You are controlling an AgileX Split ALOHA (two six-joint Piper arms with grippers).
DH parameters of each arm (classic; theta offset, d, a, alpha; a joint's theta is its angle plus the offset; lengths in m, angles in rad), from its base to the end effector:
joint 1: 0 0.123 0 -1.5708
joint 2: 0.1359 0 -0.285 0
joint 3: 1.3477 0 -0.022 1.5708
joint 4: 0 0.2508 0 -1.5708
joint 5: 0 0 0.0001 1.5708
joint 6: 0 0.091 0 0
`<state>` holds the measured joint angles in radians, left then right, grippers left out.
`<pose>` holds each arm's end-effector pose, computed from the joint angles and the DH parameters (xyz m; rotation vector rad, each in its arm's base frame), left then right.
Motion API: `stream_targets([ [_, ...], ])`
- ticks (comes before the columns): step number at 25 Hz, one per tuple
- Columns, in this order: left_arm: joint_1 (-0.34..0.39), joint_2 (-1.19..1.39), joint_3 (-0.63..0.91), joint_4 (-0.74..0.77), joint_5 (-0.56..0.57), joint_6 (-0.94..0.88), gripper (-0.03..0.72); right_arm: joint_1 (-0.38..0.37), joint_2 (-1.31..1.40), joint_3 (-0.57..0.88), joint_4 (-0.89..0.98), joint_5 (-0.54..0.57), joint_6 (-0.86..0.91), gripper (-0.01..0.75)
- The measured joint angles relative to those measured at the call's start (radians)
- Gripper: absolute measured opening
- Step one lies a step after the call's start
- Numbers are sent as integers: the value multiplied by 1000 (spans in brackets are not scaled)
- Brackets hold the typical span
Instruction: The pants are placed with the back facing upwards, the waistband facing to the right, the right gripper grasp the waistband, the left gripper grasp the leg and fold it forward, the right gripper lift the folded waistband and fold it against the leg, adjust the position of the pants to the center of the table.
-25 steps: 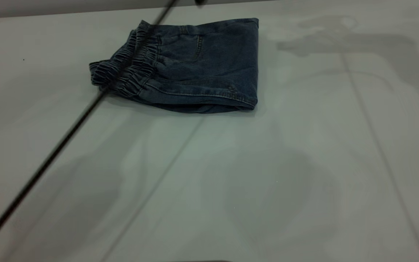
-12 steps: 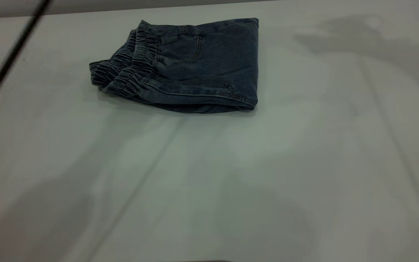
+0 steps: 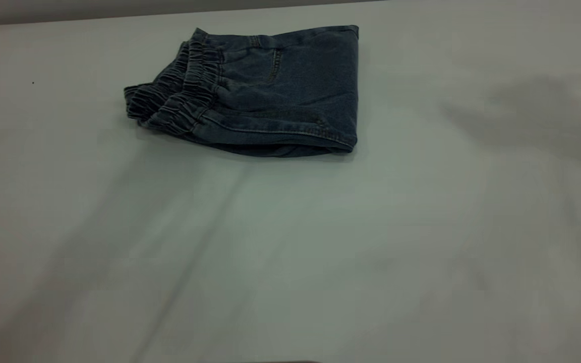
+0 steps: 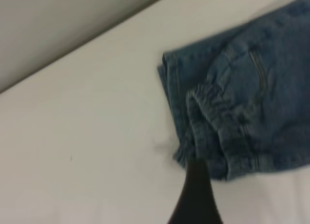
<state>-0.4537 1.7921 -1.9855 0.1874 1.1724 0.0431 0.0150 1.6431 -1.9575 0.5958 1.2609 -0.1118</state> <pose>0.3585 -0.1574 0.4111 0.6136 2.3608 0.0620 0.3339 0.0537 0.4649 -0.1821 2.3179 0.7180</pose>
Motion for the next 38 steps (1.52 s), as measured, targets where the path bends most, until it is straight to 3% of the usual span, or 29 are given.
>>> stream_targets([
  [19, 0, -737, 806, -39, 0, -105, 525, 0, -925, 903, -157, 3, -40, 576],
  [28, 0, -1112, 1187, -50, 0, -106, 525, 0, -1306, 1216, -306, 3, -39, 576],
  [38, 0, -1430, 1364, -51, 0, -106, 525, 0, -1535, 1433, -402, -86, -38, 576],
])
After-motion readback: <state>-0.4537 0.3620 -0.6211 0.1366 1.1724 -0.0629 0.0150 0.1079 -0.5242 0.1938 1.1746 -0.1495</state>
